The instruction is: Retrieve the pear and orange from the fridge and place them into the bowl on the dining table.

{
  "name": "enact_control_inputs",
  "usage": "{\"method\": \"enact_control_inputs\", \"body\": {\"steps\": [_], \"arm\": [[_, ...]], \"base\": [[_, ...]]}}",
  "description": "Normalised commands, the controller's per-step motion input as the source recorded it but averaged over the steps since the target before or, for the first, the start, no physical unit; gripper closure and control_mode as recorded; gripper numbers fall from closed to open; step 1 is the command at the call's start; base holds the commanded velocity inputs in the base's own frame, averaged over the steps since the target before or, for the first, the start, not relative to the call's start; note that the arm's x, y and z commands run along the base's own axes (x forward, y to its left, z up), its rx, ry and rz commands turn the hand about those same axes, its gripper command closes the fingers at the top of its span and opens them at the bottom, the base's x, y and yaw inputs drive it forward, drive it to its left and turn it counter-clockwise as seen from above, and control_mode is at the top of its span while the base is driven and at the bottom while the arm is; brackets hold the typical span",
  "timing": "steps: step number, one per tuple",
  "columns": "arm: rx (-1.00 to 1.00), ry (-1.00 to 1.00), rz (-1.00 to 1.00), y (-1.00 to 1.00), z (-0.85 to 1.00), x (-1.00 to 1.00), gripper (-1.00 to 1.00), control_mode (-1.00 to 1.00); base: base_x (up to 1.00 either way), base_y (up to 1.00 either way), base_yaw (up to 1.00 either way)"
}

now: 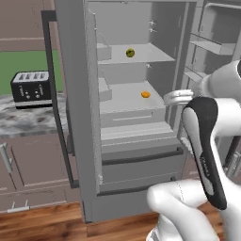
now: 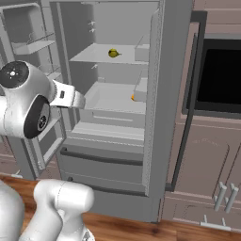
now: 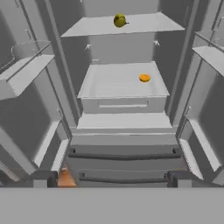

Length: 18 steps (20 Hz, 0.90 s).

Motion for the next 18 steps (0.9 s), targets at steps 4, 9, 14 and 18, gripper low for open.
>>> {"method": "enact_control_inputs", "body": {"steps": [4,9,14,18], "arm": [[-0.3,-0.08,0.0,-0.06,-0.09,-0.03,-1.0,-1.0],[-0.09,0.0,0.0,-0.39,0.0,-0.41,-1.0,-1.0],[-0.01,0.0,0.0,-0.11,0.09,-0.52,-1.0,-1.0],[0.0,-0.02,0.01,0.0,0.32,-0.49,-1.0,-1.0]], "base": [[0.0,0.0,0.0],[0.0,0.0,0.0],[0.0,0.0,0.0],[0.0,0.0,0.0]]}}
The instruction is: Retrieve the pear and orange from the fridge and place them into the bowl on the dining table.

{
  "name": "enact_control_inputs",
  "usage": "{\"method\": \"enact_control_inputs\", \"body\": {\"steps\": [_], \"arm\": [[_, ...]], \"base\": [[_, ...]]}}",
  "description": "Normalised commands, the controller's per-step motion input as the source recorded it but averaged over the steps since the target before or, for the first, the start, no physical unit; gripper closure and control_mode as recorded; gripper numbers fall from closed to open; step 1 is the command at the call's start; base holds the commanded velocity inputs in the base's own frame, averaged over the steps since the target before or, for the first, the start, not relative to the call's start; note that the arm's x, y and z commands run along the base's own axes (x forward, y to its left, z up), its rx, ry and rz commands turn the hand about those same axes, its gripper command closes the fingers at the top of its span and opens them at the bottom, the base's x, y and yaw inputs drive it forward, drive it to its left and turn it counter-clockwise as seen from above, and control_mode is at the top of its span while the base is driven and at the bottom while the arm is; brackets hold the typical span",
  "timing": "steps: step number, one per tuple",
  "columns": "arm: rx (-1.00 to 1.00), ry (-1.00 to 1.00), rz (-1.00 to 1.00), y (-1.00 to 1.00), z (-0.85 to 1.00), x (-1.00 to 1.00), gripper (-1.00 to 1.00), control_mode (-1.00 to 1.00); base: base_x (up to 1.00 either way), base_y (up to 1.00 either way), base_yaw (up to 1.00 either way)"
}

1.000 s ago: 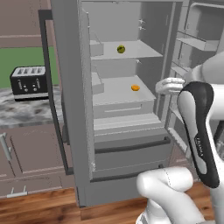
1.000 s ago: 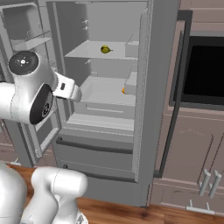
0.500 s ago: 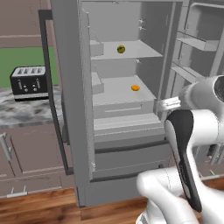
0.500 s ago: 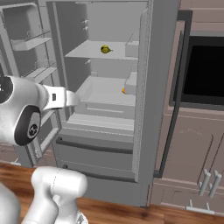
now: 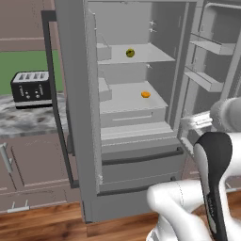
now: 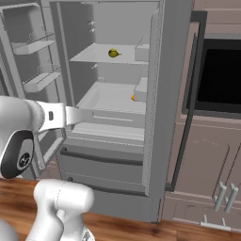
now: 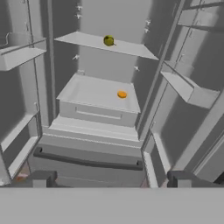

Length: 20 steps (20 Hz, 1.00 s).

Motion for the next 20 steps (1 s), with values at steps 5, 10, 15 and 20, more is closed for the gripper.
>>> {"method": "enact_control_inputs", "body": {"steps": [5,10,15,20], "arm": [[0.0,-0.02,0.04,0.0,0.28,-0.47,-1.0,-1.0],[0.0,-0.08,0.07,0.0,0.18,-0.56,-1.0,-1.0],[-0.01,-0.07,0.03,0.2,0.0,-0.1,-1.0,-1.0],[0.0,0.0,0.0,0.0,0.0,0.0,-1.0,1.0]], "base": [[0.0,0.0,0.0],[0.0,0.0,0.0],[0.0,0.0,0.0],[0.21,0.22,0.0]]}}
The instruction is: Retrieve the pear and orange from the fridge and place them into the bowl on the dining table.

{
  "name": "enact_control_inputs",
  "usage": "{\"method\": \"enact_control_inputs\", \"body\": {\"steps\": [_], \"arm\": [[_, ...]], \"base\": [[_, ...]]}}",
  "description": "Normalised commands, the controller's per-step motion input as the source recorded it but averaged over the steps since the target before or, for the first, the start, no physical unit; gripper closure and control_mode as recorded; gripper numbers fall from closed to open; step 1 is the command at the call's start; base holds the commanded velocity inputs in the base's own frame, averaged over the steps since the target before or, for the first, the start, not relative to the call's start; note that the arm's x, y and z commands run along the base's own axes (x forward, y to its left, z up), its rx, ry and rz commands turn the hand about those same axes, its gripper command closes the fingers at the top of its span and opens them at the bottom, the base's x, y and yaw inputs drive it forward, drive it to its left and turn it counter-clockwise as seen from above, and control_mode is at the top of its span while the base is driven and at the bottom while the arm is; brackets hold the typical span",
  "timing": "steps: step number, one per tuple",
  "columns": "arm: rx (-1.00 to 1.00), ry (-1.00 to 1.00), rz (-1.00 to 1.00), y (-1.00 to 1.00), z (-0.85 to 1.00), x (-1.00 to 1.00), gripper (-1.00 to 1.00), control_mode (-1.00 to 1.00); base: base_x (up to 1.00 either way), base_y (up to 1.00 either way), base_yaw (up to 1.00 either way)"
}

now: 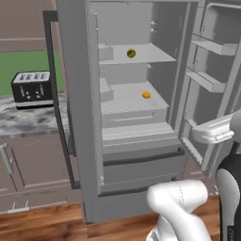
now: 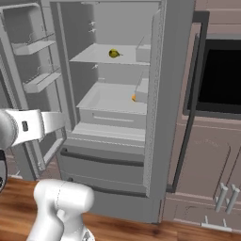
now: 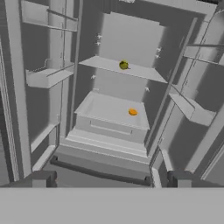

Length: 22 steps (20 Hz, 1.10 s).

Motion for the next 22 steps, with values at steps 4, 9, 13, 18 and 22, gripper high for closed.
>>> {"method": "enact_control_inputs", "body": {"steps": [4,9,13,18,22], "arm": [[0.0,0.0,0.0,0.0,0.0,0.0,-1.0,1.0],[0.0,0.0,0.0,0.0,0.0,0.0,-1.0,1.0],[0.0,0.0,0.0,0.0,0.0,0.0,-1.0,1.0],[0.0,0.0,0.0,0.0,0.0,0.0,-1.0,1.0],[0.0,0.09,0.0,0.0,0.0,0.21,-1.0,-1.0]], "base": [[0.65,0.0,0.0],[0.99,0.0,0.0],[1.0,0.0,0.0],[0.97,0.0,0.0],[0.34,0.0,0.0]]}}
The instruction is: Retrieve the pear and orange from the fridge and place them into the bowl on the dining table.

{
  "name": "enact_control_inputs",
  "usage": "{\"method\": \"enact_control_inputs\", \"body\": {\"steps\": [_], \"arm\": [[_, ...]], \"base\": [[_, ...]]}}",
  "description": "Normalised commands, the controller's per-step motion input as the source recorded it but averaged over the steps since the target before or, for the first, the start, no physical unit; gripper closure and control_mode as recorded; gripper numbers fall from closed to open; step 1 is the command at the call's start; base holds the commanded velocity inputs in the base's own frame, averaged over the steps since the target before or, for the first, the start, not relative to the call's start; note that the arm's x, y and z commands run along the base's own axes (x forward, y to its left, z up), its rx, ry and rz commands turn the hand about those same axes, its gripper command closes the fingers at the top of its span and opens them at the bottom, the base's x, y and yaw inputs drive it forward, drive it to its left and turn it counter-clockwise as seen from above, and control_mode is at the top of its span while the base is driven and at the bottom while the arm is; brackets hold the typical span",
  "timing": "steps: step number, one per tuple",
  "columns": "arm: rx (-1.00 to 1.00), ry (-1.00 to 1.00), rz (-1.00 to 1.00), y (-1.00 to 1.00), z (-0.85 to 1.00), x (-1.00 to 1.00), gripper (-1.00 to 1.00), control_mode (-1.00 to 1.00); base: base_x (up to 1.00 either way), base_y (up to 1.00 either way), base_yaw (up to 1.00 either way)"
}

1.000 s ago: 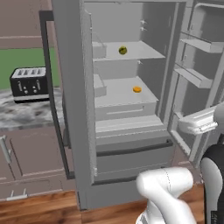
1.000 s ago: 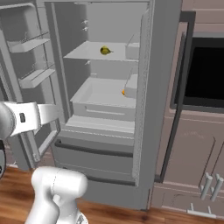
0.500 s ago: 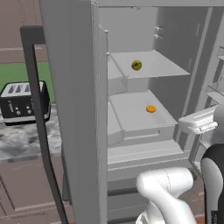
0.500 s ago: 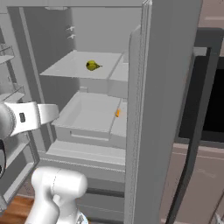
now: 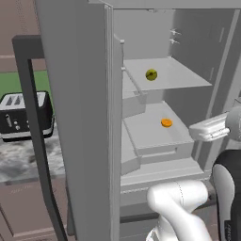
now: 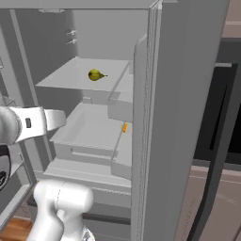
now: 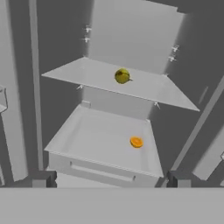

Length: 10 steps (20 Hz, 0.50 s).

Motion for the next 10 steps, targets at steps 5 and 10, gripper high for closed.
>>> {"method": "enact_control_inputs", "body": {"steps": [5,10], "arm": [[0.0,0.19,-0.03,-0.01,-0.05,0.33,-1.0,-1.0],[0.0,0.16,-0.1,-0.1,-0.38,0.15,-1.0,-1.0]], "base": [[0.0,0.0,0.0],[0.0,0.0,0.0]]}}
